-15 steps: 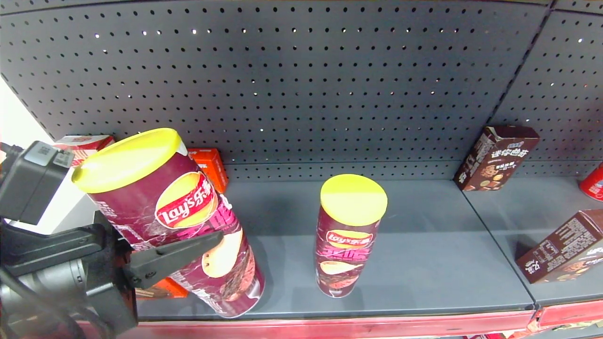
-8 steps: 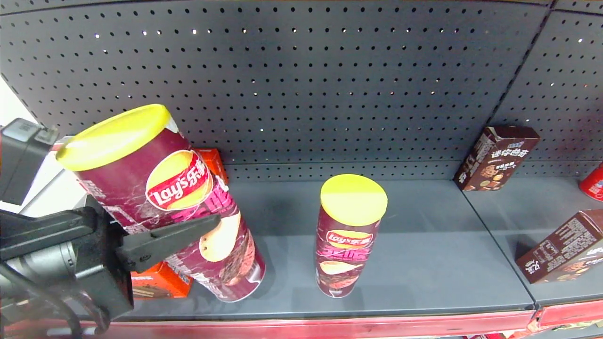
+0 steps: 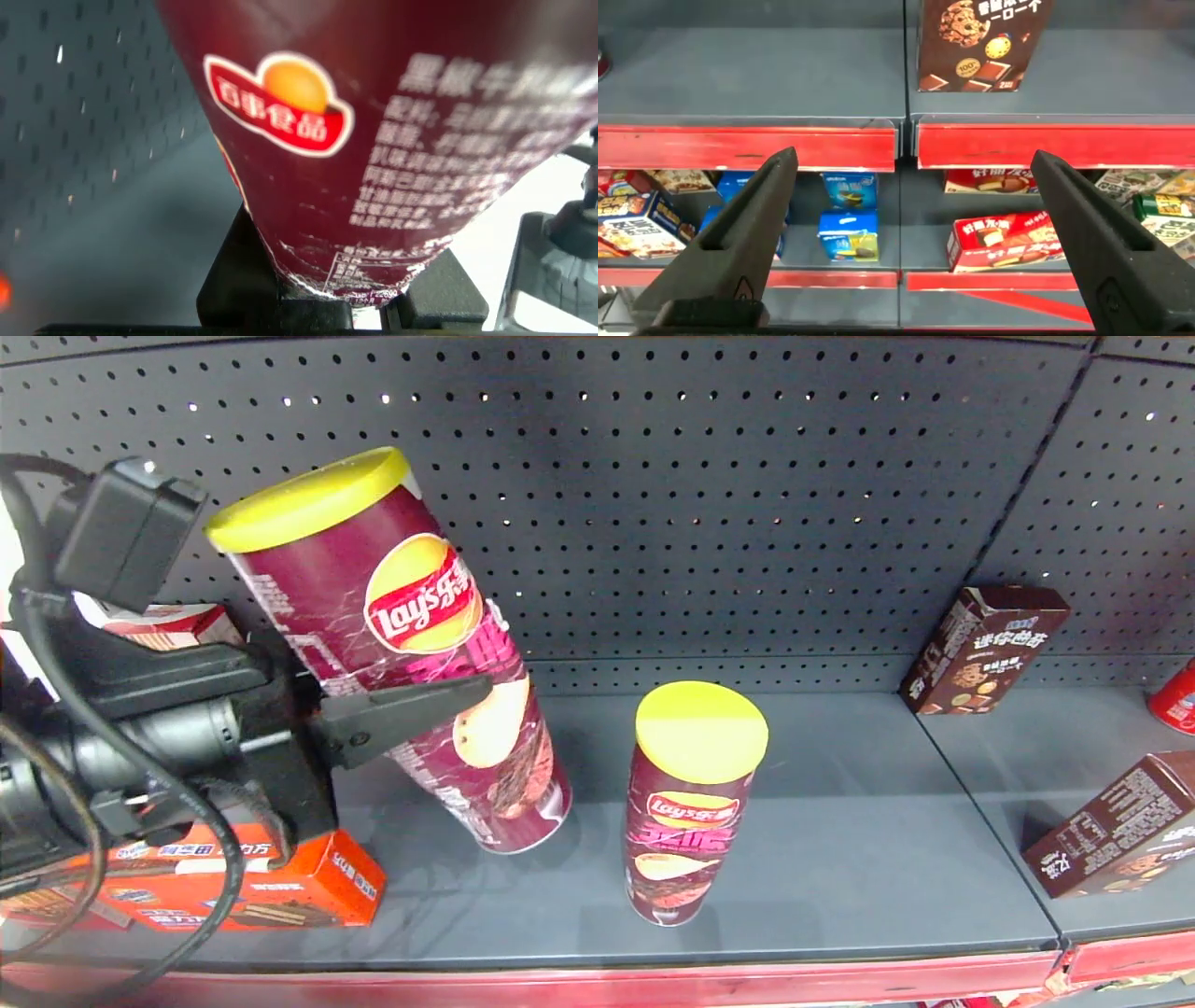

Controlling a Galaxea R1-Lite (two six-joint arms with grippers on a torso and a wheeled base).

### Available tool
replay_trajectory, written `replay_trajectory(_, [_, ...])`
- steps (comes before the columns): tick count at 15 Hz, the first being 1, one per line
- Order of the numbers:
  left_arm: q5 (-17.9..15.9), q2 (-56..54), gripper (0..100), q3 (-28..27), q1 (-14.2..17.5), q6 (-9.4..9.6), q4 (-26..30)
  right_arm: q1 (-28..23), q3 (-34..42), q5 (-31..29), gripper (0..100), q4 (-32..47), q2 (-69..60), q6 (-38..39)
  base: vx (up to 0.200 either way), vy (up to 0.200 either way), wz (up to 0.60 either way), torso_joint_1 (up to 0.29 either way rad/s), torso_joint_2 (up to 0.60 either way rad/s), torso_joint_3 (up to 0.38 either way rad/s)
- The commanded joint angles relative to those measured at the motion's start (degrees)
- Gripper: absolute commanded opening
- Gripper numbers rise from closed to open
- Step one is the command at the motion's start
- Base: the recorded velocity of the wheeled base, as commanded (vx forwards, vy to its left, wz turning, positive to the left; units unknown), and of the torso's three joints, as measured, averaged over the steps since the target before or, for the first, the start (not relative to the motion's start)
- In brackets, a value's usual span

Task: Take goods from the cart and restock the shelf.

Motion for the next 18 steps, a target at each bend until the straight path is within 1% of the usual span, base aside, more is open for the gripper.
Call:
replay_trajectory(1, [-1.2, 7.1, 0, -5.7, 0.3, 1.56, 0.3, 0.0, 0.0, 0.1, 100, 0.0, 0.1, 0.0, 0.0, 0.0, 0.0, 0.0, 0.0, 0.0])
replay_trajectory(2, [-1.1, 8.7, 0, -7.7, 0.3, 2.79, 1.9, 0.0, 0.0, 0.0, 100, 0.0, 0.1, 0.0, 0.0, 0.0, 0.0, 0.0, 0.0, 0.0])
replay_trajectory(3, [-1.0, 9.6, 0, -9.0, 0.3, 3.32, 3.1, 0.0, 0.0, 0.0, 100, 0.0, 0.1, 0.0, 0.0, 0.0, 0.0, 0.0, 0.0, 0.0])
replay_trajectory(4, [-1.1, 11.5, 0, -11.7, 0.6, 4.64, 5.3, 0.0, -0.1, 0.0, 100, 0.0, 0.1, 0.0, 0.0, 0.0, 0.0, 0.0, 0.0, 0.0])
replay_trajectory(5, [-1.2, 12.7, 0, -14.4, 0.7, 5.17, 8.8, 0.0, -0.1, 0.0, 100, 0.0, 0.1, 0.0, 0.0, 0.0, 0.0, 0.0, 0.0, 0.0])
replay_trajectory(7, [-0.7, 16.0, 0, -17.9, 0.7, 8.86, 13.8, 0.0, -0.1, 0.0, 100, 0.0, 0.1, 0.0, 0.0, 0.0, 0.0, 0.0, 0.0, 0.0])
replay_trajectory(8, [-1.0, 17.6, 0, -19.2, 0.5, 9.91, 14.7, 0.0, 0.0, 0.0, 100, 0.0, 0.1, 0.0, 0.0, 0.0, 0.0, 0.0, 0.0, 0.0])
replay_trajectory(9, [-0.9, 18.3, 0, -19.8, 0.3, 10.35, 14.7, 0.0, 0.0, 0.0, 100, 0.0, 0.1, 0.0, 0.0, 0.0, 0.0, 0.0, 0.0, 0.0])
replay_trajectory(10, [-0.6, 20.3, 0, -21.9, 0.4, 10.62, 15.0, 0.0, 0.0, 0.0, 100, 0.0, 0.1, 0.0, 0.0, 0.0, 0.0, 0.0, 0.0, 0.0])
replay_trajectory(11, [-1.2, 22.3, 0, -22.8, 0.5, 10.97, 14.4, 0.0, 0.0, 0.0, 100, 0.0, 0.1, 0.0, 0.0, 0.0, 0.0, 0.0, 0.0, 0.0])
replay_trajectory(13, [-1.2, 25.0, 0, -25.5, 0.5, 12.81, 14.5, 0.0, 0.0, 0.1, 100, 0.0, 0.1, 0.0, 0.0, 0.0, 0.0, 0.0, 0.0, 0.0])
replay_trajectory(14, [-1.1, 27.7, 0, -28.7, 0.5, 13.96, 14.5, 0.0, -0.1, 0.0, 100, 0.0, 0.1, 0.0, 0.0, 0.0, 0.0, 0.0, 0.0, 0.0])
replay_trajectory(16, [-1.2, 32.4, 0, -33.1, 0.7, 16.06, 14.2, 0.0, 0.0, 0.0, 100, 0.0, 0.1, 0.0, 0.0, 0.0, 0.0, 0.0, 0.0, 0.0])
replay_trajectory(17, [-1.2, 34.1, 0, -34.8, 0.7, 16.77, 14.2, 0.0, 0.0, 0.0, 100, 0.0, 0.1, 0.0, 0.0, 0.0, 0.0, 0.0, 0.0, 0.0])
replay_trajectory(18, [-1.2, 34.8, 0, -35.5, 0.7, 17.03, 14.2, 0.0, -0.1, 0.0, 100, 0.0, 0.1, 0.0, 0.0, 0.0, 0.0, 0.0, 0.0, 0.0])
